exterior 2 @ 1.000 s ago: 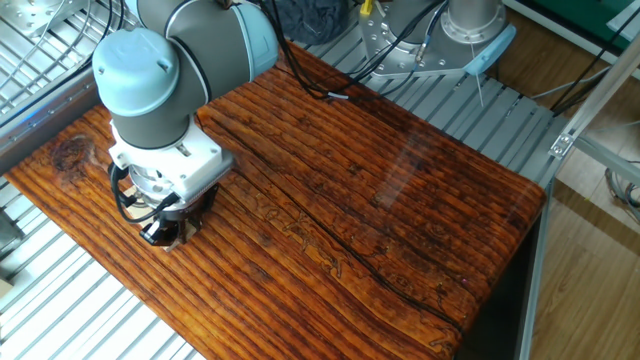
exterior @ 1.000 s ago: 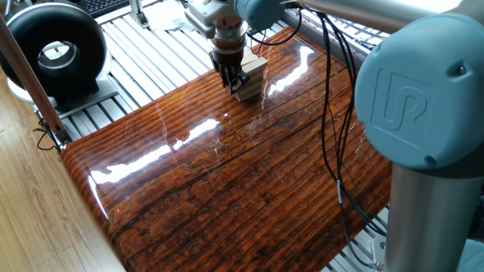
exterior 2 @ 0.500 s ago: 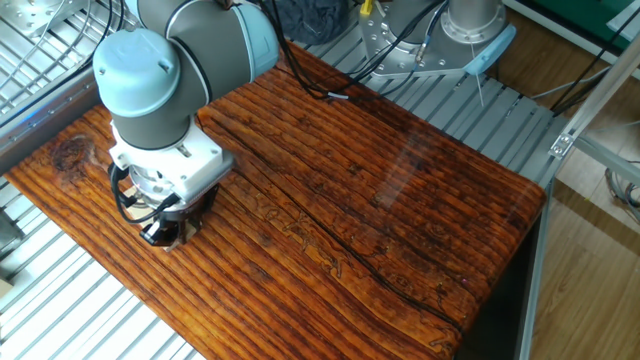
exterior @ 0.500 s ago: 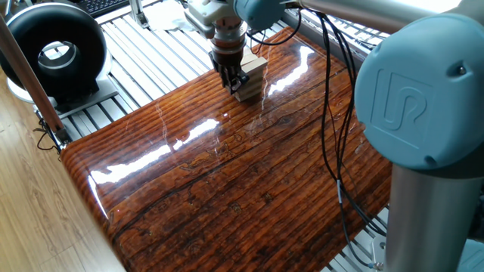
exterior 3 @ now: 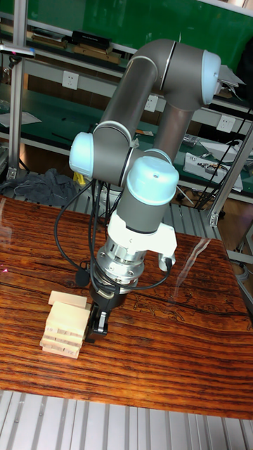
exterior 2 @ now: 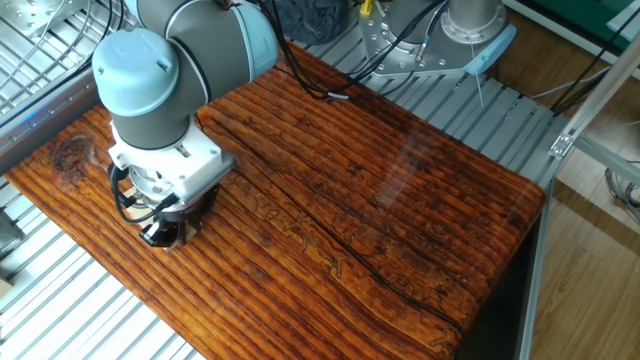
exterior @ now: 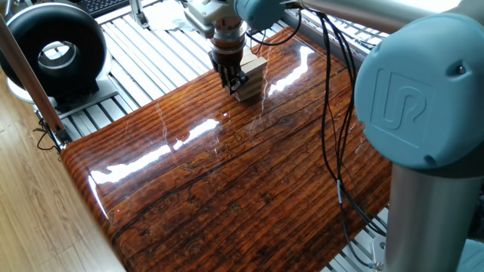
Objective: Play Jenga
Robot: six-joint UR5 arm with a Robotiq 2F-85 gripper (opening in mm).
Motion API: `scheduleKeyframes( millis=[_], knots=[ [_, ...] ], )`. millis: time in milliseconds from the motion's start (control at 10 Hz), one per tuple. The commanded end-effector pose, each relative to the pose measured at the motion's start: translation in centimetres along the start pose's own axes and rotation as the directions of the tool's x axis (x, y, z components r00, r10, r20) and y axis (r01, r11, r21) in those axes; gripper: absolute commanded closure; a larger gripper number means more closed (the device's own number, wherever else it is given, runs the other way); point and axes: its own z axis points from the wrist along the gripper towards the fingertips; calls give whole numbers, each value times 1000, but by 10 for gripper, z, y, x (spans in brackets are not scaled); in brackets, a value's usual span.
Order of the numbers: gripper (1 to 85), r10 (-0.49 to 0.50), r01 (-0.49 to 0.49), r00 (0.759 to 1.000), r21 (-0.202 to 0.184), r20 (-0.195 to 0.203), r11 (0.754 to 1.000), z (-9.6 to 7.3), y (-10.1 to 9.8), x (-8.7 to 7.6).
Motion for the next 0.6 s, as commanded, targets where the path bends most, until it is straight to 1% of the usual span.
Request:
scheduleKeyframes(
  millis=[0,200,400,500],
  knots=[
    [607,13,-13,1000,1,18,1000,-1,-1,-2],
    [603,10,-10,1000,4,22,1000,-3,-2,1],
    [560,5,-5,999,4,34,1000,-2,-2,3],
    [537,2,-2,999,2,34,1000,-1,-2,4]
  ],
)
